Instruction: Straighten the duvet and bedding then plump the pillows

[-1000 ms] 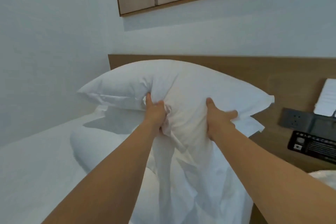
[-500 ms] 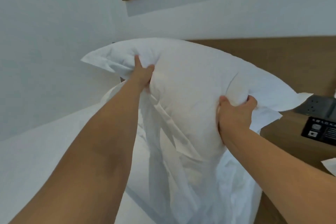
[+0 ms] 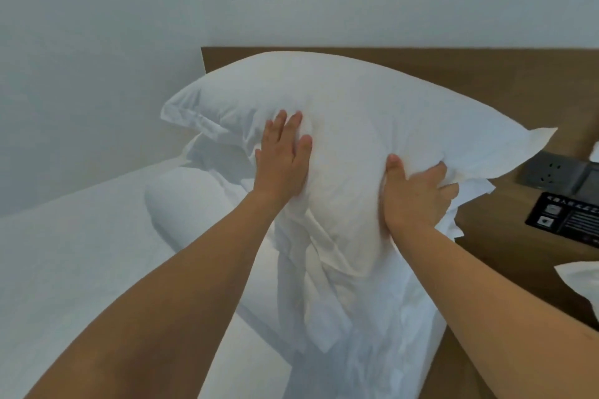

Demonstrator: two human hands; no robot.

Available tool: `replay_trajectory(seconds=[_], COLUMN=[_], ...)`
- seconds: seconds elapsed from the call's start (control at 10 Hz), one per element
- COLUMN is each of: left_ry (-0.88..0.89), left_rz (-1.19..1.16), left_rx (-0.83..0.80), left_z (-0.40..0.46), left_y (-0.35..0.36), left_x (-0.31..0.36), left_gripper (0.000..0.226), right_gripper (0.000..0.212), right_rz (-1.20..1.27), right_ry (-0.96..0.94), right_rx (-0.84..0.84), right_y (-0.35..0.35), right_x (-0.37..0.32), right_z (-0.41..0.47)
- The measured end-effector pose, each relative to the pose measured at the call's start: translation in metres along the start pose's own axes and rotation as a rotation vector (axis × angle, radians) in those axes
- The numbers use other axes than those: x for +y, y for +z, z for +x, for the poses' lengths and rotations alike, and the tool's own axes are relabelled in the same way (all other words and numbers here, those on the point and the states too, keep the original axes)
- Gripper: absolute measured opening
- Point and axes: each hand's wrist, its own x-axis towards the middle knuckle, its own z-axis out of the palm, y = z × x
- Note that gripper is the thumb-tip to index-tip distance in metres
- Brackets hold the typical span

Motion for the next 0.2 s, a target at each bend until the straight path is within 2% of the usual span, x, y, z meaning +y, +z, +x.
replay_trajectory(seconds=[0.1, 0.2], left_ry=[0.015, 0.077], left_rz=[0.054, 0.194], left_rx=[0.019, 0.054], left_z=[-0.019, -0.039], left_y=[-0.012, -0.033], left_x=[0.012, 0.035], left_gripper=[0.065, 0.057], right_gripper=[0.083, 0.069], right_rz=[-0.091, -0.158], right_ry=[-0.097, -0.381], right_rx=[-0.020, -0.017], right_y=[-0.023, -0.053], right_x=[-0.002, -0.011], right_z=[-0.014, -0.034])
